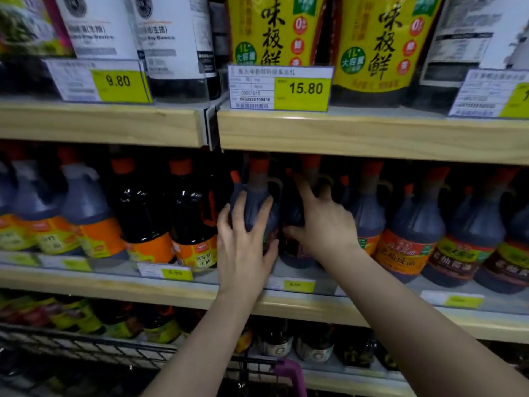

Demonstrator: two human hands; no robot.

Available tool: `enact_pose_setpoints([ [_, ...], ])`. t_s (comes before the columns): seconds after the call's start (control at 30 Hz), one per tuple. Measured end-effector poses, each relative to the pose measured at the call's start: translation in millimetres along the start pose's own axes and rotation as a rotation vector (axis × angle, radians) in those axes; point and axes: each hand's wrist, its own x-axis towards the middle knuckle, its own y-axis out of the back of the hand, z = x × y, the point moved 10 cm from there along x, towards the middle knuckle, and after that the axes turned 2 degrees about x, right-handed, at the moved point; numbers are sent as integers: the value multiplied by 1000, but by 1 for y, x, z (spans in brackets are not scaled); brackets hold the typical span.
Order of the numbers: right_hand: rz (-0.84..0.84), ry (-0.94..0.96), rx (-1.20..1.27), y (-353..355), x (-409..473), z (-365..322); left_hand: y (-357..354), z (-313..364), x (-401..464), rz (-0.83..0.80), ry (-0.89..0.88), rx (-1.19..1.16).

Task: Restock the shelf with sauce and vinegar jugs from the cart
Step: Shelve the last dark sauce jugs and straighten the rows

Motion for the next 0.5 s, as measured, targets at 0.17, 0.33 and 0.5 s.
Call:
enact_pose_setpoints([
  [0.17,22,51,23,8,-5,-3,-2,-4,0,37,-9,-15],
  [0.33,22,83,25,11,-12,-5,-1,-4,1,63,1,-27],
  [0.5,27,77,22,11,-13,-4,-2,-8,3,77,-19,-31],
])
